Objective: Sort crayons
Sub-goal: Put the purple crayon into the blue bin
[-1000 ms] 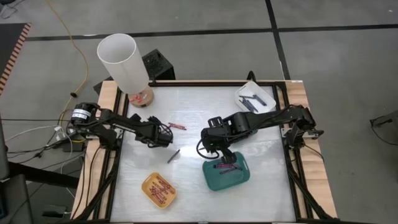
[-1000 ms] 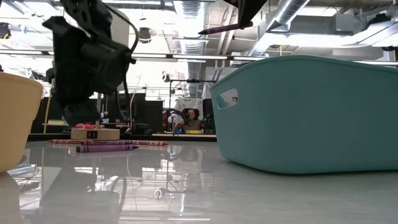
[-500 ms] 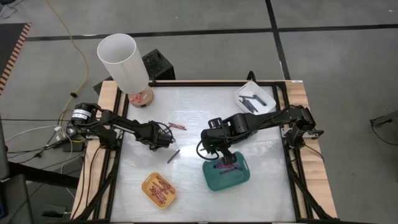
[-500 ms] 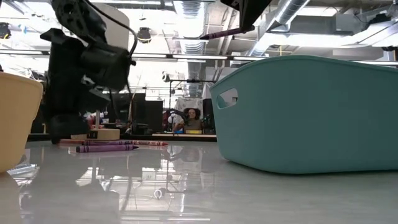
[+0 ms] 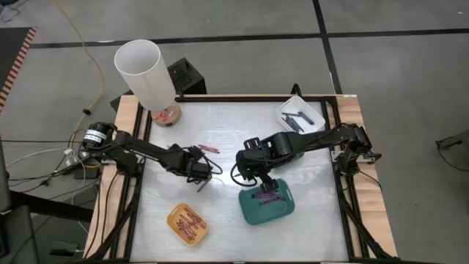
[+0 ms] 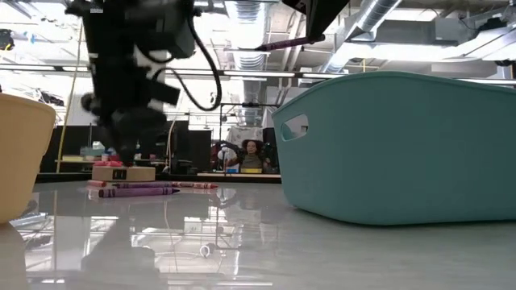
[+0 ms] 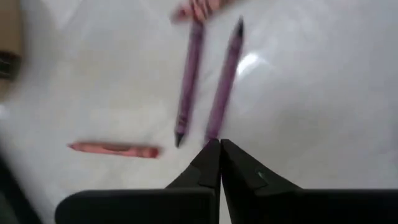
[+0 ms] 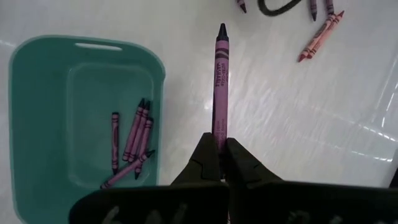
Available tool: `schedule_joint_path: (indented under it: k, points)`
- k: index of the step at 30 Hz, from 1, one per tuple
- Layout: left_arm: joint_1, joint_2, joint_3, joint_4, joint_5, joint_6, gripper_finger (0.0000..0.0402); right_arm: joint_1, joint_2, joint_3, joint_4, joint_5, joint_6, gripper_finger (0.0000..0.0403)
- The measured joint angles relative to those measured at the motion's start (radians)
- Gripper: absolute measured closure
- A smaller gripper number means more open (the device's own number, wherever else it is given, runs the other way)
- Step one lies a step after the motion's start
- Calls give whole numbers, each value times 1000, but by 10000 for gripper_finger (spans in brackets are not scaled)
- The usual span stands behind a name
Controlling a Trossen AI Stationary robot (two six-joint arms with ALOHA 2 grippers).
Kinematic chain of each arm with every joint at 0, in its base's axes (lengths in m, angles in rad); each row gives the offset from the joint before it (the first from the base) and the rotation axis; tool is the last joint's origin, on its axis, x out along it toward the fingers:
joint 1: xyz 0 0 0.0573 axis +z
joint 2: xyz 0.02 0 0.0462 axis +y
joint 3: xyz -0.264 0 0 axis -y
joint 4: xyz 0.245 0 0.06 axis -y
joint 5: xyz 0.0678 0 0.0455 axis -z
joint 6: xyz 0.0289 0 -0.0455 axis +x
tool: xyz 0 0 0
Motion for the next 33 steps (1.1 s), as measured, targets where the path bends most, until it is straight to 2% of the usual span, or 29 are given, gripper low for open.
schedule_joint_path:
  k: [5,9,15,24,29,33]
  points:
    - [2,0,83,-283,-146,-109,401,-6,0,0,-1,0,-1,402]
    - [38,-1,49,-417,-163,-216,401,-4,0,0,-6,0,-1,402]
    - [105,-93,-90,-312,-177,-253,401,-2,0,0,-14,0,-1,402]
    - [228,-366,-319,-122,-180,-268,401,-2,0,0,-19,-1,0,402]
    - [266,-414,-411,-43,-142,-278,401,-4,0,0,-18,-2,-1,402]
    - [266,-414,-465,94,-116,-233,401,-4,0,0,-19,-8,0,402]
